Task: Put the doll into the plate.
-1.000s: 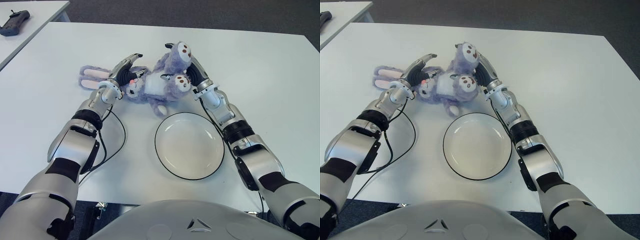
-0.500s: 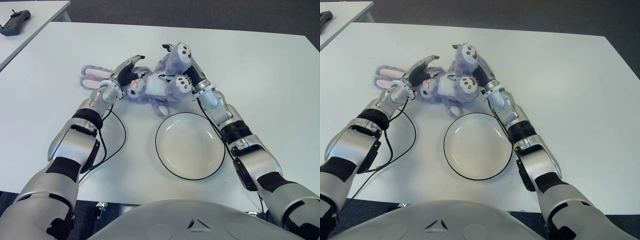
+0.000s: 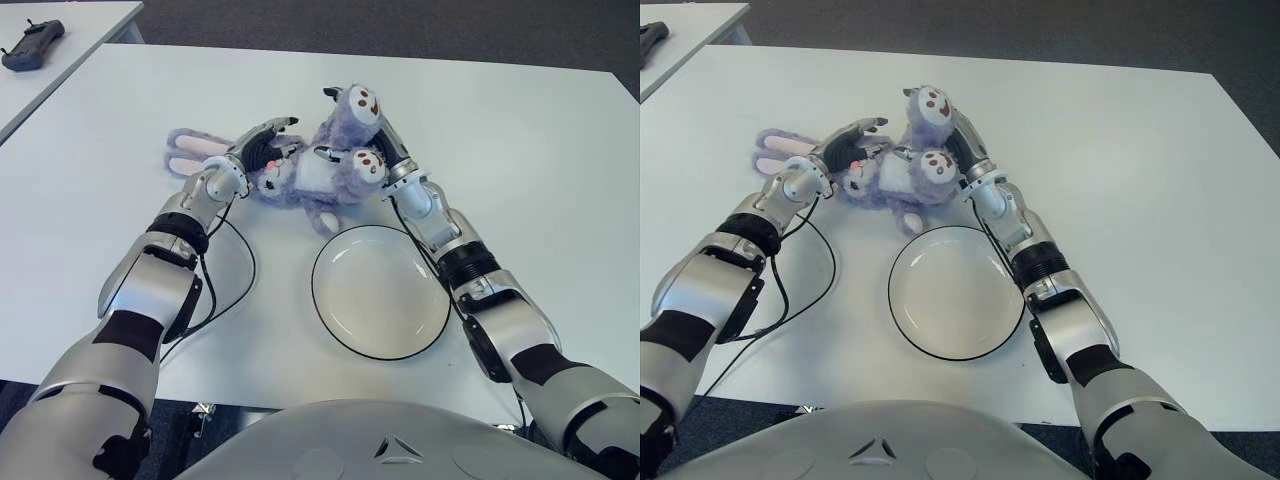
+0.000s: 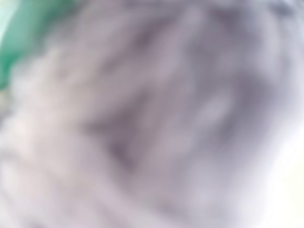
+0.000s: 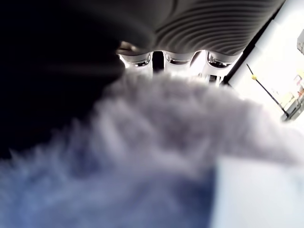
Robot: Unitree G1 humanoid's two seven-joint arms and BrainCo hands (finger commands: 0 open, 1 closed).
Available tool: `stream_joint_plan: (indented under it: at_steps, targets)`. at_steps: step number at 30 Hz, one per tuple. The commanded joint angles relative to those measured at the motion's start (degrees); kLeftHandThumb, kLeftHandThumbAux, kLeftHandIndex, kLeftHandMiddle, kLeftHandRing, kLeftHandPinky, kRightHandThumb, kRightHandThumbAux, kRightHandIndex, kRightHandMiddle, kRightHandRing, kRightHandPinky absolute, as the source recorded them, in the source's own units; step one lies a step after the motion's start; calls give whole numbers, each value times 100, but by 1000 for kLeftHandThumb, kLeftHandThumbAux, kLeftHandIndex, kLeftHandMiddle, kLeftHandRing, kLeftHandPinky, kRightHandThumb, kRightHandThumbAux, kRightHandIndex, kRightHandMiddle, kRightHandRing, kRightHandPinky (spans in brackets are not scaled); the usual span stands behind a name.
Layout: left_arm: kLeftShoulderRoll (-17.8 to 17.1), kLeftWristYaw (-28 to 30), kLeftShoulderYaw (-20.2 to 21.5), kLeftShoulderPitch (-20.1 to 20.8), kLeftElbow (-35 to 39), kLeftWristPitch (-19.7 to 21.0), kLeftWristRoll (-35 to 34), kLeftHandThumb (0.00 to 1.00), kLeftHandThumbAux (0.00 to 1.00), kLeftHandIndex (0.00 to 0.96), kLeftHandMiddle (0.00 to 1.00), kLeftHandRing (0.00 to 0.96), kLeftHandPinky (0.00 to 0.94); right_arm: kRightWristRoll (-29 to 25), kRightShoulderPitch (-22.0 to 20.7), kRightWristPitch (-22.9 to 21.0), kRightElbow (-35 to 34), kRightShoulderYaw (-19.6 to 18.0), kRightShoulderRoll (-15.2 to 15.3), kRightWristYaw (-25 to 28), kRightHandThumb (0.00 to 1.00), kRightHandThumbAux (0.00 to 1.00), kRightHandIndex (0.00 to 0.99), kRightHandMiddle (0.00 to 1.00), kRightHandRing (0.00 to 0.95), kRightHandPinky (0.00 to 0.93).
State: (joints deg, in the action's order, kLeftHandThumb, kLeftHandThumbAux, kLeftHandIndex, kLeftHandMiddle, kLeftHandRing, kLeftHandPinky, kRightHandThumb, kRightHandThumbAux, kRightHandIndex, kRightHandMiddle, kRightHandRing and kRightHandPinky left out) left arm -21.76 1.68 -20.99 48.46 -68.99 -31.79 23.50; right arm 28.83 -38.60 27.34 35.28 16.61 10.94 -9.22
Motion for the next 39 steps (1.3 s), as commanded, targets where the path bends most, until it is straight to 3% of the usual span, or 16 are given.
stream_joint_plan:
  at_steps: [1,12,23,25,29,30,31,32,35,36,39]
  targets:
    - [236,682,-155,-381,-13,186,86,444,387,80,102,121,156,-40,36,-174,-55,-34,-79,-15,203,485,85,117,112,141]
    - [238,1241,-202,-373,186,568,12,472,423,85,130,211,318,-313,122,-354,-129,-164,-285,31,254,523,152,199,191,250]
    - [300,1105,-256,-381,203,582,94,482,447,158,181,229,268,-630,177,-373,-112,-290,-467,105,329,565,254,312,320,364]
    - [314,1083,-272,-372,177,600,111,495,452,187,182,207,222,-622,166,-397,-76,-298,-492,68,355,618,310,381,409,463]
    - [345,1087,-263,-354,121,631,94,499,451,198,194,212,233,-620,149,-457,-13,-331,-542,10,385,640,340,443,491,542]
    - [351,1095,-256,-350,108,635,84,517,458,233,242,267,315,-625,146,-477,3,-343,-558,-7,611,699,399,522,577,634]
    - [357,1092,-251,-347,98,640,80,520,458,239,251,277,329,-630,141,-495,23,-354,-577,-32,648,709,409,535,591,650]
    - [360,1088,-249,-345,91,642,79,532,463,268,311,352,399,-632,138,-507,37,-360,-589,-49,680,715,420,580,638,688]
    - [387,1006,-261,-335,44,693,109,559,467,348,414,439,496,-614,128,-515,91,-374,-625,-139,694,714,430,679,724,752]
    - [392,985,-264,-333,35,708,117,671,629,409,487,509,566,-607,121,-509,123,-375,-636,-167,695,714,435,738,772,784]
    - [431,924,-262,-333,-14,791,126,711,678,436,572,577,656,-600,100,-503,181,-390,-656,-224,695,714,437,782,806,797]
